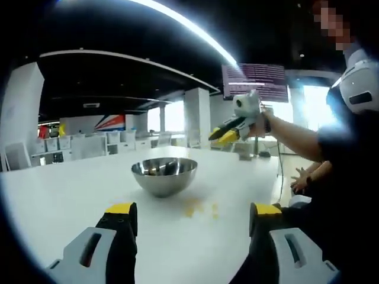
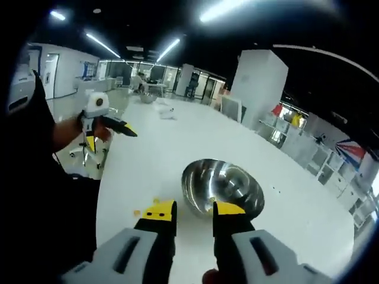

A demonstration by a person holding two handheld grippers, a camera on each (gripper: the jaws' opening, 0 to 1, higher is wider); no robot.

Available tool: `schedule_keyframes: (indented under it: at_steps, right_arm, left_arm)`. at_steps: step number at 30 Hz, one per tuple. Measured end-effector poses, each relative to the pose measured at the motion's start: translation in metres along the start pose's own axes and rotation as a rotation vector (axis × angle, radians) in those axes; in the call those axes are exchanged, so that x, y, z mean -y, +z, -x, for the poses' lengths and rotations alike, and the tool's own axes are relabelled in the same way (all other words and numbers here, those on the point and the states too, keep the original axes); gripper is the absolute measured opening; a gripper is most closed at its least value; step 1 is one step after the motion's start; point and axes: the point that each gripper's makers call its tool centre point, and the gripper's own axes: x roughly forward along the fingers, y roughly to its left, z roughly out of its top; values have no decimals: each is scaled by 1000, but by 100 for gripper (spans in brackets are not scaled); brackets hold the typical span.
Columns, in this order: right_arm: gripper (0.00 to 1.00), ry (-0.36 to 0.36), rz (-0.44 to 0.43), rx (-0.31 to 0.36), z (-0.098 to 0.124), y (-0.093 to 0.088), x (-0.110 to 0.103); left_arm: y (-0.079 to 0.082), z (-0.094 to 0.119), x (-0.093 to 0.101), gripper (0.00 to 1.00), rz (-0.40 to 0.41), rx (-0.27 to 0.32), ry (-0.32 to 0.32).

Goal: Pick up the QQ candy scattered on the table and place it into the stainless steel bowl on the table

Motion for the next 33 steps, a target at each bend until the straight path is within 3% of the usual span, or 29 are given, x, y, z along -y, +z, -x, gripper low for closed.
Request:
schedule_keyframes:
  at_steps: [6, 11, 19, 33]
  right_arm:
    - [26, -66, -106, 130, 19, -14, -11]
    - [26, -113, -163, 195, 31, -27, -21]
    - [26, -129, -215, 275, 39, -50, -52]
    - [25, -163, -230, 259, 46, -62, -54]
  left_arm:
    - [0, -4, 1, 78, -2, -4, -10]
    - [2, -5, 2, 78, -1, 12, -13]
    - [1, -5, 2, 78, 0, 15, -10]
    - [2, 1, 6, 78, -9, 12, -4]
